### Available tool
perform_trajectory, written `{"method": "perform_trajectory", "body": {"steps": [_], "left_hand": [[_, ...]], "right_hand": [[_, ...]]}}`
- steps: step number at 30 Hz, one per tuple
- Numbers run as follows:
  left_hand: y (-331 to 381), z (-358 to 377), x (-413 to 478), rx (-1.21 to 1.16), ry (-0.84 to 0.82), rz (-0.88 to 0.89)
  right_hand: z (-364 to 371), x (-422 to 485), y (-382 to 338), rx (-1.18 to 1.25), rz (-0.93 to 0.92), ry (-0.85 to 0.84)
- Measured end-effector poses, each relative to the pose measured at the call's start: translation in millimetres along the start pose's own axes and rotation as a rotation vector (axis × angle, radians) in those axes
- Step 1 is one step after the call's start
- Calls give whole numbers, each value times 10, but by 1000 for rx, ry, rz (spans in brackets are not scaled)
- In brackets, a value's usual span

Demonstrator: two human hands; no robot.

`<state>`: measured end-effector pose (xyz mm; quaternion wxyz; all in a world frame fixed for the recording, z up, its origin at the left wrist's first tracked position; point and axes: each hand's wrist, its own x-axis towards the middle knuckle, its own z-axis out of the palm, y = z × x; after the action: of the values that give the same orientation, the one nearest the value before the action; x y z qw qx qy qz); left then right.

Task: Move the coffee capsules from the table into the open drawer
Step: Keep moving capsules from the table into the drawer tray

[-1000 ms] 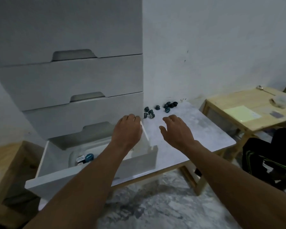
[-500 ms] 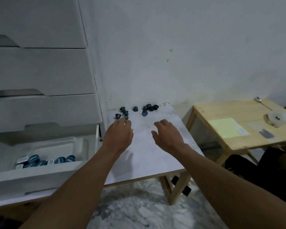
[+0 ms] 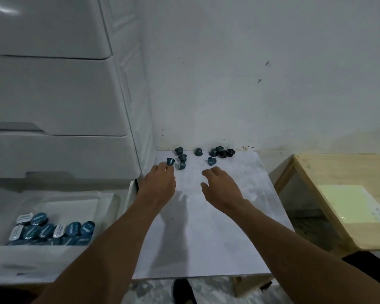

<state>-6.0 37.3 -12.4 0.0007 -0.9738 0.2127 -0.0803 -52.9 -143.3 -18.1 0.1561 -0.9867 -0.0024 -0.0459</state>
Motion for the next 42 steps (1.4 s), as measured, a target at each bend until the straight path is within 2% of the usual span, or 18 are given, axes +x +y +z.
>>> {"method": "perform_trajectory", "body": {"steps": [4, 9, 11, 16, 21, 26, 30, 42], "left_hand": [[-98, 220, 470, -130, -20, -97], [-192, 551, 936, -176, -8, -114], [-219, 693, 1087, -175, -51, -140], [-331, 1123, 1392, -118, -153, -74], [-348, 1155, 1511, -64, -189, -85], [-375, 1231, 1597, -235, -173, -182], [-389, 1358, 1667, -269, -213, -214], [-327, 1470, 1823, -238, -193, -284]], "right_hand": [[177, 532, 97, 19, -16, -54], [399, 1116, 197, 51, -13, -114], [503, 1267, 239, 64, -12, -140], [735, 1553, 309, 71, -19, -205], [932, 1755, 332, 95, -55, -233], [1125, 1946, 301, 135, -115, -232], [1301, 2041, 336, 134, -139, -242], [1312, 2071, 496, 177, -52, -228]]}}
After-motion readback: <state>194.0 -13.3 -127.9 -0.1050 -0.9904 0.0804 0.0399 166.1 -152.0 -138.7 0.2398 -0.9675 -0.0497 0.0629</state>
